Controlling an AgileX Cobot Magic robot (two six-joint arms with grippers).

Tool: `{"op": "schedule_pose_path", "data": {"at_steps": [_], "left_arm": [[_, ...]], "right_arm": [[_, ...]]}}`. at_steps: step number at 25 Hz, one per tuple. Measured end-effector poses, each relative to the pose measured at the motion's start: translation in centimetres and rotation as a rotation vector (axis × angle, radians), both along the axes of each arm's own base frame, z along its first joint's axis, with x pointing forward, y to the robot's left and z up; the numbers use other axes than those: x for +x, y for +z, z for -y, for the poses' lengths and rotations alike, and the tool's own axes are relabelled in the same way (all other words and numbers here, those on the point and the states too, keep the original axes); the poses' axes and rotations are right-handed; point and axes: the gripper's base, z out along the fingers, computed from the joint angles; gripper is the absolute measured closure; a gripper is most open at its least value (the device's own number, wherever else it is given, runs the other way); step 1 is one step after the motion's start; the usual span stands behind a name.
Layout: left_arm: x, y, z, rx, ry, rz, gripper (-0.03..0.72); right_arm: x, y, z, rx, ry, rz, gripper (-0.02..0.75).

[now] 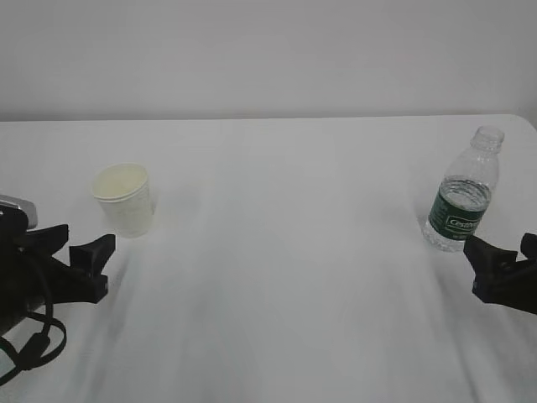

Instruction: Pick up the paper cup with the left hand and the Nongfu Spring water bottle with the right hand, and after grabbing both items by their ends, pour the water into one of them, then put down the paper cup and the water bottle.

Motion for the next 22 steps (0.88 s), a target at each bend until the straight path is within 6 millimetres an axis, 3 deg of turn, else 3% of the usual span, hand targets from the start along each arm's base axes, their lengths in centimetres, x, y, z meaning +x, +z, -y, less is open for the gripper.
{"op": "schedule_pose_path", "data": {"at_steps": [12, 22], "left_arm": [[-0.2, -1.2, 0.3, 0.012, -0.040, -0.045, 0.207], [-0.2, -1.2, 0.3, 0.010, -0.040, -0.046, 0.216]], "right_arm": [[2.6, -2.3, -0.3, -0.006, -0.001, -0.052, 0.153], [6.2, -3.6, -0.6, -0.002, -0.002, -0.023, 0.150]]}}
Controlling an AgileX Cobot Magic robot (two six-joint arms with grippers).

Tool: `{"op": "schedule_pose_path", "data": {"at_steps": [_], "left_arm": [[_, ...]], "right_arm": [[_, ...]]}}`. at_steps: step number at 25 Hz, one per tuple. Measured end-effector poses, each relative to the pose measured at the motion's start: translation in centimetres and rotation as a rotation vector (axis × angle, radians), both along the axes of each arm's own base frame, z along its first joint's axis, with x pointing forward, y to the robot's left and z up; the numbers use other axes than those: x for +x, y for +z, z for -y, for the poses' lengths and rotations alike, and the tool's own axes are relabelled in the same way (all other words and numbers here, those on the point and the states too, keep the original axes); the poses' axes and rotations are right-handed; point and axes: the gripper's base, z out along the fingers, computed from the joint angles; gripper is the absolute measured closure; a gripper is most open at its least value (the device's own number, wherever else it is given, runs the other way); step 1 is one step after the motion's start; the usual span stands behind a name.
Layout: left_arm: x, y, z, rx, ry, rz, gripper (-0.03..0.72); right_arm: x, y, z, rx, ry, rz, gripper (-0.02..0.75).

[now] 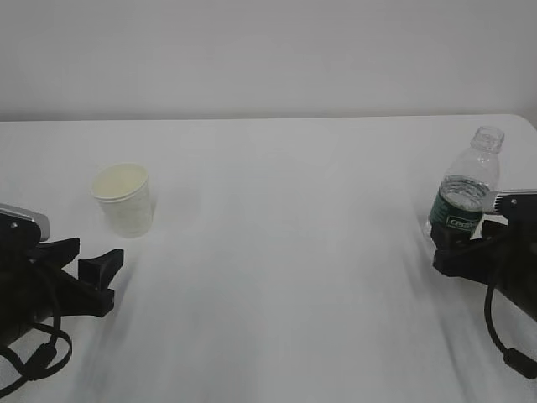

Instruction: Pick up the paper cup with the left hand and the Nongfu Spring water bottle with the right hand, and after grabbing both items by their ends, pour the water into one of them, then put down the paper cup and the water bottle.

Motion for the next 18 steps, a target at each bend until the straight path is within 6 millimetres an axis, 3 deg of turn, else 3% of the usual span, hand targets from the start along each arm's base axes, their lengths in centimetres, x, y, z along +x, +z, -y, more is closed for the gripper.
{"op": "schedule_pose_path", "data": {"at_steps": [7, 18], "left_arm": [[0.0, 0.0, 0.0, 0.000, 0.000, 0.000, 0.217], [0.0, 0.0, 0.0, 0.000, 0.000, 0.000, 0.217]], "right_arm": [[1.8, -1.0, -0.1, 0.001, -0.006, 0.009, 0.150], [4.0, -0.2, 0.0, 0.013, -0.047, 0.082, 0.150]]}}
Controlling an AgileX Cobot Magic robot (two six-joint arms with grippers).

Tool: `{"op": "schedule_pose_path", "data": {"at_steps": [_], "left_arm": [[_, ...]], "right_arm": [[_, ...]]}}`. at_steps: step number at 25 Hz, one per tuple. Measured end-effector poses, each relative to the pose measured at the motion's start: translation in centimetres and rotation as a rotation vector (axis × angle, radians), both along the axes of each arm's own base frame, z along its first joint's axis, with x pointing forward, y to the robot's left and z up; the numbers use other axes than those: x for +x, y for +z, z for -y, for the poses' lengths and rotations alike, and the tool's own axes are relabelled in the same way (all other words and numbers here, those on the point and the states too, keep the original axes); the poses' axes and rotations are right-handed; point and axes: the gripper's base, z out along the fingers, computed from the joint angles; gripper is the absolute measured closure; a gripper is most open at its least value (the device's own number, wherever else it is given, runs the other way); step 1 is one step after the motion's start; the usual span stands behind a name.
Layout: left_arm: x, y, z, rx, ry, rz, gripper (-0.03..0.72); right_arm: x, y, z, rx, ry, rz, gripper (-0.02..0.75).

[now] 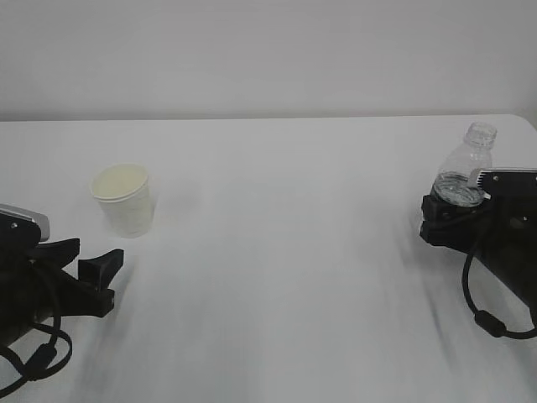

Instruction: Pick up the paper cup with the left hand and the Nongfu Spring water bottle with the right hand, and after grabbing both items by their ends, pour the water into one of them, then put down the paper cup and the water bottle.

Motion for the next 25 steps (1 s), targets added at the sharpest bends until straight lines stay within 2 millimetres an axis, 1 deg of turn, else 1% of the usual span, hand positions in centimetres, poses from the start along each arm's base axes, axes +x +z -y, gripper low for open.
{"op": "schedule_pose_path", "data": {"at_steps": [6, 9, 13, 21, 23, 25], "left_arm": [[0.0, 0.0, 0.0, 0.000, 0.000, 0.000, 0.218], [0.0, 0.0, 0.0, 0.000, 0.000, 0.000, 0.218], [0.0, 0.0, 0.0, 0.000, 0.000, 0.000, 0.218], [0.0, 0.0, 0.0, 0.000, 0.000, 0.000, 0.218], [0.0, 0.0, 0.0, 0.000, 0.000, 0.000, 0.218], [0.0, 0.0, 0.0, 0.000, 0.000, 0.000, 0.218]], "right_arm": [[0.9, 0.4, 0.0, 0.004, -0.007, 0.029, 0.150], [1.5, 0.2, -0.1, 0.005, -0.008, 0.036, 0.150], [1.4, -0.6, -0.1, 0.003, -0.011, 0.015, 0.150], [1.4, -0.7, -0.1, 0.003, -0.011, 0.012, 0.151], [1.4, -0.7, -0.1, 0.003, -0.011, 0.012, 0.165], [1.4, -0.7, -0.1, 0.003, -0.011, 0.012, 0.209]]}}
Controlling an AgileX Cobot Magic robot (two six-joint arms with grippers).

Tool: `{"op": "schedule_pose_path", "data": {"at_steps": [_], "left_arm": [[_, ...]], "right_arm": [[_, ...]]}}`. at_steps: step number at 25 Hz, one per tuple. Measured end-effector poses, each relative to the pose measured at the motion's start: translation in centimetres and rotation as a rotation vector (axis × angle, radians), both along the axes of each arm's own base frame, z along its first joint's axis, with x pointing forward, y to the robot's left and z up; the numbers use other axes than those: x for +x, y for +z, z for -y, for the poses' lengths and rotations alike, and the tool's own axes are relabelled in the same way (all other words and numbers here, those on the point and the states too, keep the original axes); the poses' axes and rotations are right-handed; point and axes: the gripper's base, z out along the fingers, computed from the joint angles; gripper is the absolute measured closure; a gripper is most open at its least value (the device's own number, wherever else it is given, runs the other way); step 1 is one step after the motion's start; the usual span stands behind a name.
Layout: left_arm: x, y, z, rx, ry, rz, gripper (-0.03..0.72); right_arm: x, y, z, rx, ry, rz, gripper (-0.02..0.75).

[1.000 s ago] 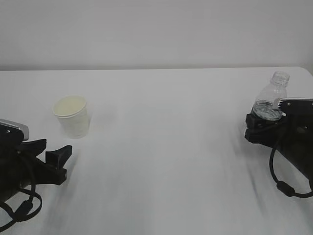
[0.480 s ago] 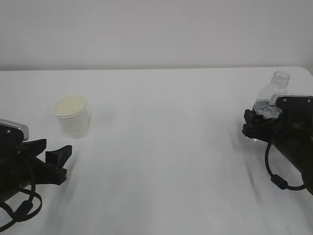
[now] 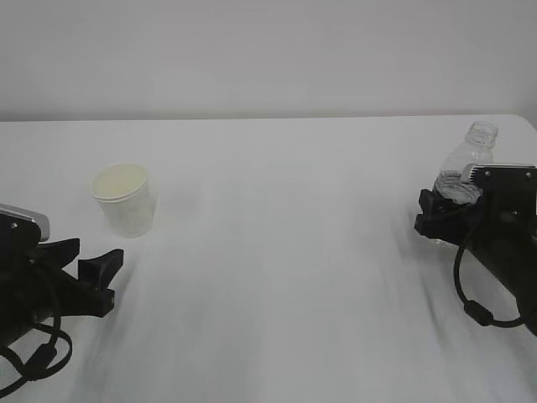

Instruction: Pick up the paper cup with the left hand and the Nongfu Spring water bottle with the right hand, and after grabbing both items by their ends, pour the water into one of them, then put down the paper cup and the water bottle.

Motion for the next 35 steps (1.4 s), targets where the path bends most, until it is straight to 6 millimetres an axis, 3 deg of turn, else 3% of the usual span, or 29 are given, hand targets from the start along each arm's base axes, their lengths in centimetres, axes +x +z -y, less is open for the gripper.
{"op": "schedule_pose_path", "data": {"at_steps": [7, 14, 20, 35], "left_arm": [[0.0, 0.0, 0.0, 0.000, 0.000, 0.000, 0.218], [0.0, 0.0, 0.0, 0.000, 0.000, 0.000, 0.218], [0.0, 0.0, 0.0, 0.000, 0.000, 0.000, 0.218], [0.0, 0.0, 0.0, 0.000, 0.000, 0.000, 0.218]], "right_arm": [[0.0, 0.0, 0.0, -0.002, 0.001, 0.000, 0.311], [0.0, 0.1, 0.0, -0.019, 0.006, -0.003, 0.314], [-0.2, 2.1, -0.3, -0.049, 0.047, 0.040, 0.314], [-6.1, 8.1, 0.1, -0.052, 0.075, 0.145, 0.315]]}}
